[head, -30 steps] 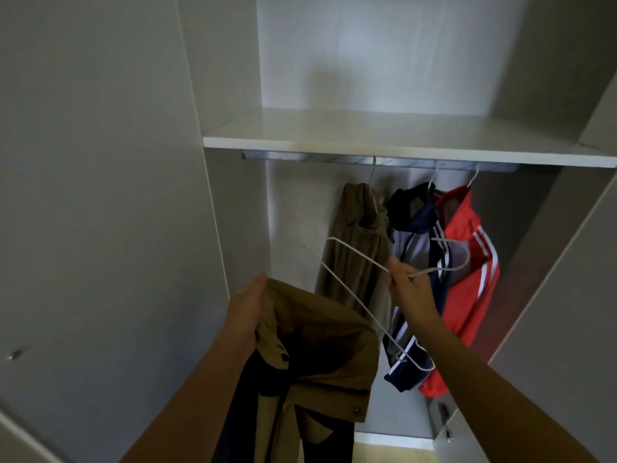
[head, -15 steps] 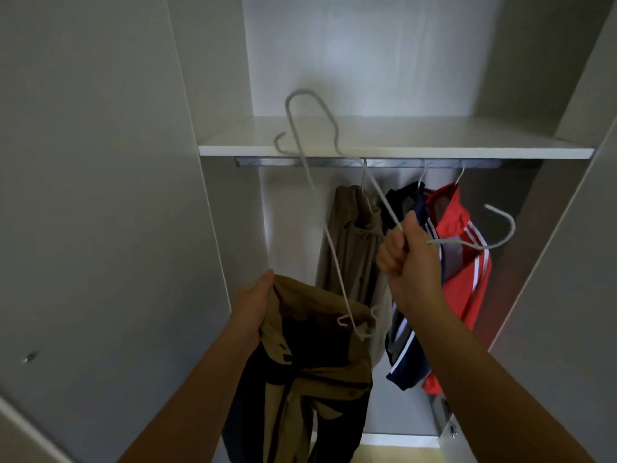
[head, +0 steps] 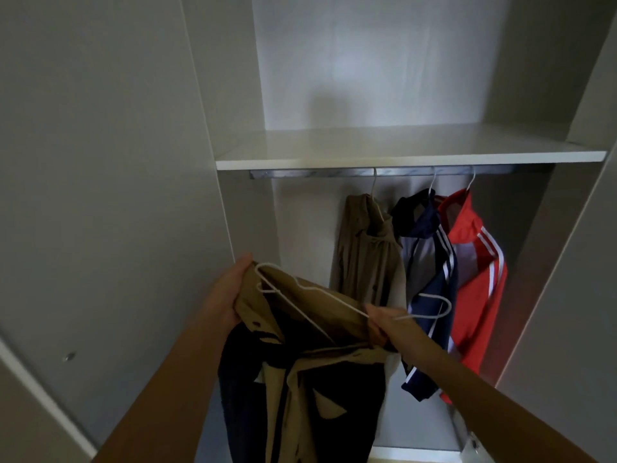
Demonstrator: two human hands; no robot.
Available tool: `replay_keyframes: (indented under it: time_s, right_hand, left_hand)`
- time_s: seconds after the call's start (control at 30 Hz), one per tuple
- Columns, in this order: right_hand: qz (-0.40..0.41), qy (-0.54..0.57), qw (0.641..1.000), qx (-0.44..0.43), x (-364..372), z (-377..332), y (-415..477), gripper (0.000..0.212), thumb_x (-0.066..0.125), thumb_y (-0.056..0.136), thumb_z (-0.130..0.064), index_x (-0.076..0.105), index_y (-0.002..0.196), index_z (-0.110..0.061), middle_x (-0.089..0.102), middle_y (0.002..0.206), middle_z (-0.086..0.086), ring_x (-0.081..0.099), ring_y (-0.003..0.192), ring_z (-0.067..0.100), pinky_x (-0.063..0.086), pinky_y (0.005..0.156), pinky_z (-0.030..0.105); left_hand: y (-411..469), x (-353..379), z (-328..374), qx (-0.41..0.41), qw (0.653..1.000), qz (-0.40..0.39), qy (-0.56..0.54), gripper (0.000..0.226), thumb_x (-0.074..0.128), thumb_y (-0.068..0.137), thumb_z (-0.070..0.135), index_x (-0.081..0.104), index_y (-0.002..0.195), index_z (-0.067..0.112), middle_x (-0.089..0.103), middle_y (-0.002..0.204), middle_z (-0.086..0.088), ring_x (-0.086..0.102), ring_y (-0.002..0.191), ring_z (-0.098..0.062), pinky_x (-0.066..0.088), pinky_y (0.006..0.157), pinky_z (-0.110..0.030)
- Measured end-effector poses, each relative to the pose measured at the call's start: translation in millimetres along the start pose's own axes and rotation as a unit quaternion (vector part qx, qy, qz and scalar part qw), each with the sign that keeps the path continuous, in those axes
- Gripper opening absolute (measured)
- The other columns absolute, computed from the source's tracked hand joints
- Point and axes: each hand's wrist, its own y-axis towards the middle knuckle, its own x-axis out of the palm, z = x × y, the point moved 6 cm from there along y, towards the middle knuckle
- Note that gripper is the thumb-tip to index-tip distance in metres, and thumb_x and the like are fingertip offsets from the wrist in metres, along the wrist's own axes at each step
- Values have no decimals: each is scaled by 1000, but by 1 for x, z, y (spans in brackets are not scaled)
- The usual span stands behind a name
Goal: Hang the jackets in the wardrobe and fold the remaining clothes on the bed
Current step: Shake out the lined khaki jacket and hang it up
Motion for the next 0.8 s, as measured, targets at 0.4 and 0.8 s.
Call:
replay_keyframes:
  time_s: [0.4,0.8]
  right_hand:
    - [-34,-271,962,24,5,-2,3,35,49,97,-31,64,69,-17,62,78,5,58,78,20,46,75,30]
    - [-134,-263,956,-13,12,-73,75,34,45,99,-21,59,69,-28,51,65,-13,48,52,-7,32,49,7]
  left_hand:
    - [6,42,19,237,798,-18,553,43,50,95,37,65,64,12,60,67,-7,53,61,-12,36,55,-18]
    - [80,42,-4,217,789,1,574,18,60,90,29,57,98,13,56,89,4,55,87,-18,41,65,-25]
